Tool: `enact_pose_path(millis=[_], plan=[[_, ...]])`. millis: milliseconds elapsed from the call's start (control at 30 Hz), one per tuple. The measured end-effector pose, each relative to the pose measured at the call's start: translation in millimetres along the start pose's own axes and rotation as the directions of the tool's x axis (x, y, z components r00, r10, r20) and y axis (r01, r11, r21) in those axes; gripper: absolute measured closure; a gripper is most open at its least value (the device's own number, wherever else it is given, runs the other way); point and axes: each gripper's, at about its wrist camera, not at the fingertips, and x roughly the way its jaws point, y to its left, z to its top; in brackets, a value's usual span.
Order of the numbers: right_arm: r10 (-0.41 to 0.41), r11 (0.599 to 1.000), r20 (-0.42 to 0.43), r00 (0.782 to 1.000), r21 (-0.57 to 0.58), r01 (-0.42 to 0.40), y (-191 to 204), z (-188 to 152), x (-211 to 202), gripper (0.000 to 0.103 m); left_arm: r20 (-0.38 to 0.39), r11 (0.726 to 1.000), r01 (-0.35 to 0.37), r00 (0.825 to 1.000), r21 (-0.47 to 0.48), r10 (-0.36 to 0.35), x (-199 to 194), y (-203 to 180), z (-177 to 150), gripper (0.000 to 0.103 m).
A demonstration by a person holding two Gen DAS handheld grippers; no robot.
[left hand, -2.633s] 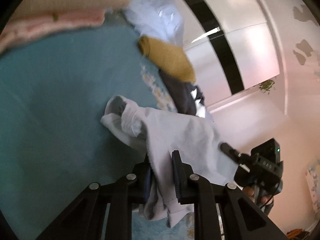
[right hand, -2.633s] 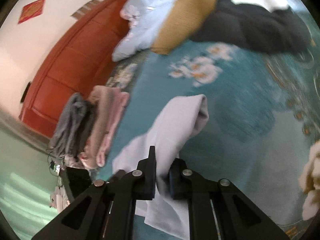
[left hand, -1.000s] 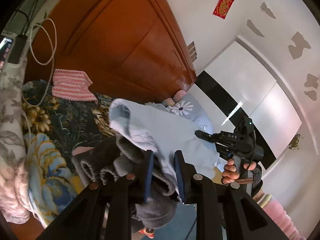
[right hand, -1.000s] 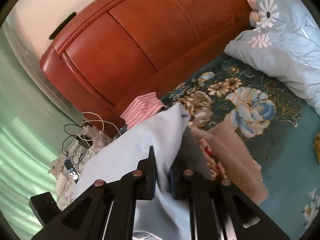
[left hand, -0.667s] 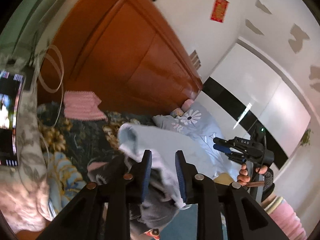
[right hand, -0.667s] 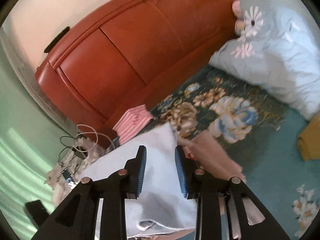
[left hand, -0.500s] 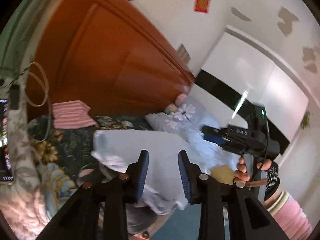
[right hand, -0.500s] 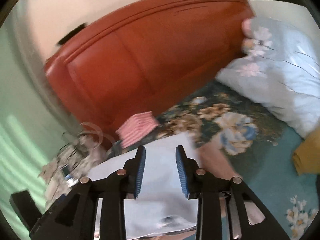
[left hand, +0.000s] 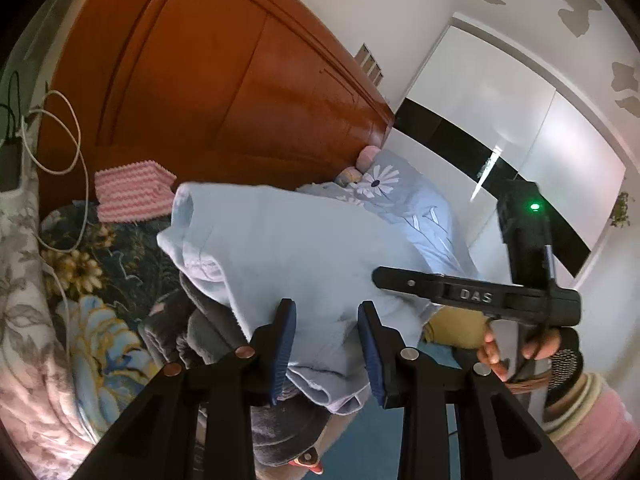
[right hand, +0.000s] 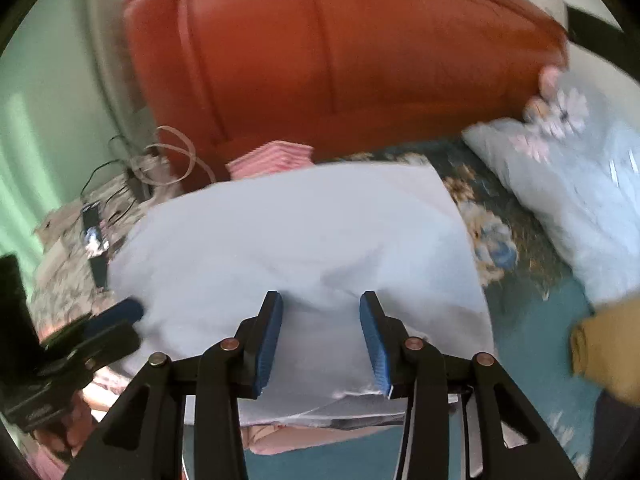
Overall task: Fold clothes
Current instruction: 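Lower the sweatshirt onto the grey clothes stack and open both grippers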
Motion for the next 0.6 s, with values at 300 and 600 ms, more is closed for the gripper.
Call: enact_pose_path(millis=[300, 600], plan=[[-0.051, 0.998, 0.059, 0.997, 0.030, 0.049, 3.1, -8.7, -14.0, 0.061, 0.054, 1.000, 0.020, 0.998, 0.003, -0.020, -26.4, -12.1, -21.2, 0.040], [-0.094, 0.995, 0.162, 0.982, 0.041, 0.088, 26.5, -30.4, -54.6, 0.054, 0.085, 1.000, 0.031, 0.996, 0.001, -0.031, -42.6, -16.7, -39.1, 0.018]])
